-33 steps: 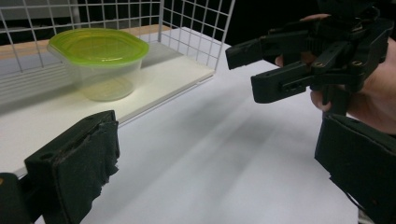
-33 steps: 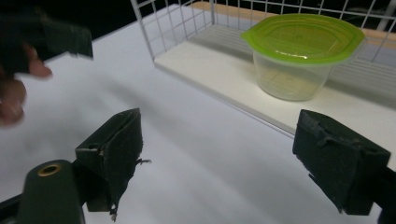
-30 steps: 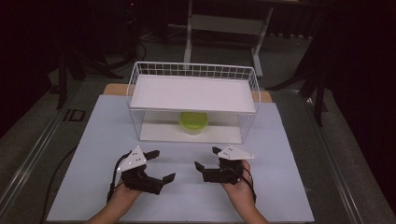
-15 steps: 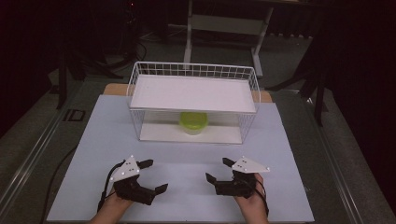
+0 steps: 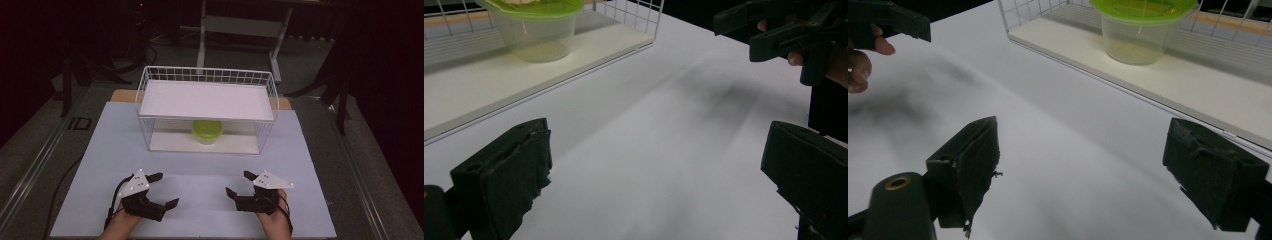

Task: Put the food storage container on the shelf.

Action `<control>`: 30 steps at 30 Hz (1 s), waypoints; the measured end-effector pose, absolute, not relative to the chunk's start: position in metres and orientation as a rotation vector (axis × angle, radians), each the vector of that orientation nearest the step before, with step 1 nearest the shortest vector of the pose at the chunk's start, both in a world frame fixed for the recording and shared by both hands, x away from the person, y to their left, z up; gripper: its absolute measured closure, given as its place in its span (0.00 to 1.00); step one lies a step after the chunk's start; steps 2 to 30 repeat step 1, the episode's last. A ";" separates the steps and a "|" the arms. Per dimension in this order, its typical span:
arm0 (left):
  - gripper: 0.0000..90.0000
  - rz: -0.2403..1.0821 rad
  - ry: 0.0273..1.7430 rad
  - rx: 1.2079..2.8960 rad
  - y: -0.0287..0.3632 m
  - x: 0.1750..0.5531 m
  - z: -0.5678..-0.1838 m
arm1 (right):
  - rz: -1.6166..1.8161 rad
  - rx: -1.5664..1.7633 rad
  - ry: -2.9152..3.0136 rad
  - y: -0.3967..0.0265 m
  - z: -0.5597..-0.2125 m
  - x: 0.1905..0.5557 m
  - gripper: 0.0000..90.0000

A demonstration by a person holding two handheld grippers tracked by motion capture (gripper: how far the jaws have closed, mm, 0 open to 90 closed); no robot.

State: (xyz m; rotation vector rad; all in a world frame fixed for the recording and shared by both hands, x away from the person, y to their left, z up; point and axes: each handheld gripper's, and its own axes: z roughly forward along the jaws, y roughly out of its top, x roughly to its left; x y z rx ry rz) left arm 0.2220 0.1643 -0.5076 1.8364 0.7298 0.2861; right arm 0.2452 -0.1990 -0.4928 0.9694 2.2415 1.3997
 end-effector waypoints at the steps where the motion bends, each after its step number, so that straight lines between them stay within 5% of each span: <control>1: 0.01 0.291 0.729 1.836 0.164 0.222 -0.508 | 1.387 0.964 2.246 -0.198 -0.494 0.246 0.17; 30: 0.01 0.291 0.729 1.836 0.164 0.222 -0.508 | 1.387 0.964 2.246 -0.198 -0.494 0.246 0.17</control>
